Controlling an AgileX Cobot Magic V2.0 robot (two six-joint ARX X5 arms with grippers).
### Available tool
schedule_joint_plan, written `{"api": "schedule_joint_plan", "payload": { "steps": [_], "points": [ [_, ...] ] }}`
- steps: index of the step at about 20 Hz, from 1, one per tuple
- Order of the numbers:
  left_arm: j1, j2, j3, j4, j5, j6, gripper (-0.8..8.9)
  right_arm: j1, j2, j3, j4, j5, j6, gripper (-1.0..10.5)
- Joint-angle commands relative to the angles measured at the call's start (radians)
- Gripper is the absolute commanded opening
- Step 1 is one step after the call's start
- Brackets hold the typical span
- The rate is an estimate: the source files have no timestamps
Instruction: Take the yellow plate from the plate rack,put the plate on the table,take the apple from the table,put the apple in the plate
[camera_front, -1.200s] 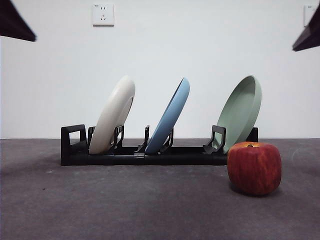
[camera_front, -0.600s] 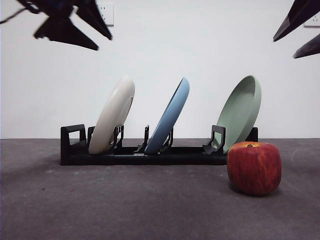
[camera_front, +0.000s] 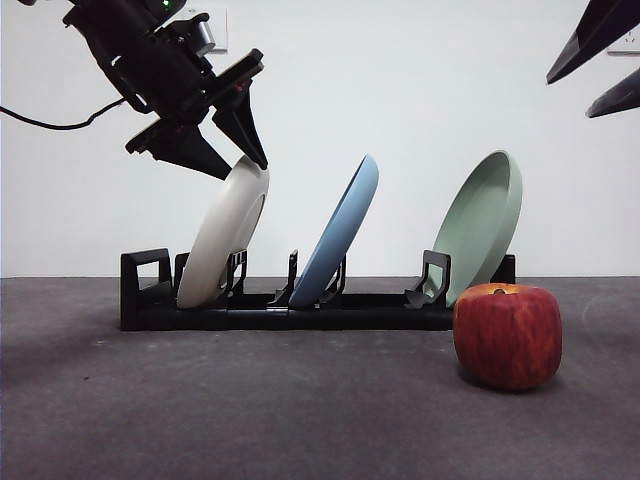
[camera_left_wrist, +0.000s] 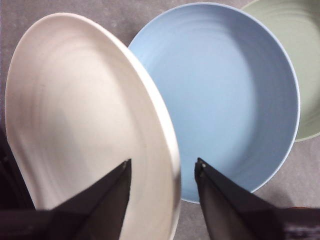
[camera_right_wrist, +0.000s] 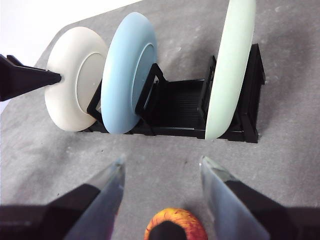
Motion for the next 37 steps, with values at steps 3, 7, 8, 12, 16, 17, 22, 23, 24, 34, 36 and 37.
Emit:
{"api": "schedule_joint_plan", "payload": {
  "steps": [3, 7, 8, 12, 16, 17, 22, 23, 24, 34, 36, 37],
  "points": [
    [-0.007, 0.008, 0.001, 0.022, 0.003, 0.004, -0.08, 0.002, 0.002, 0.003, 0.004, 0.002, -0.008, 2.5],
    [-0.009, -0.001, 0.004, 0.034, 0.004, 0.004, -0.09, 0.002, 0.002, 0.003, 0.004, 0.005, -0.008, 2.5],
    [-0.011, -0.007, 0.013, 0.020, 0.004, 0.004, -0.09, 0.002, 0.002, 0.003, 0.004, 0.005, -0.008, 2.5],
    [-0.031, -0.045, 0.085, -0.074, 0.005, 0.005, -0.09, 0.002, 0.002, 0.003, 0.004, 0.005, -0.008, 2.5],
    [-0.074, -0.069, 0.237, -0.281, 0.005, 0.068, -0.09, 0.002, 0.002, 0.003, 0.004, 0.005, -0.008, 2.5],
    [-0.089, -0.075, 0.275, -0.335, 0.005, 0.093, -0.09, 0.002, 0.002, 0.003, 0.004, 0.005, -0.008, 2.5],
    [-0.183, -0.165, 0.356, -0.548, -0.002, 0.198, -0.09, 0.002, 0.002, 0.003, 0.002, 0.005, -0.008, 2.5],
    [-0.203, -0.187, 0.356, -0.586, -0.005, 0.216, -0.09, 0.002, 0.002, 0.003, 0.001, 0.005, -0.008, 2.5],
    [-0.231, -0.211, 0.356, -0.632, -0.016, 0.227, -0.09, 0.002, 0.002, 0.003, 0.001, 0.005, -0.008, 2.5],
    [-0.665, -0.269, 0.248, -0.772, -0.519, 0.133, -0.09, 0.001, 0.002, 0.003, -0.003, 0.005, -0.008, 2.5],
    [-0.713, -0.269, 0.155, -0.727, -0.597, 0.099, -0.09, 0.001, 0.002, 0.003, -0.003, 0.005, -0.008, 2.5],
    [-0.726, -0.269, 0.104, -0.694, -0.607, 0.090, -0.09, 0.001, 0.002, 0.003, -0.003, 0.005, -0.008, 2.5]
  ]
}}
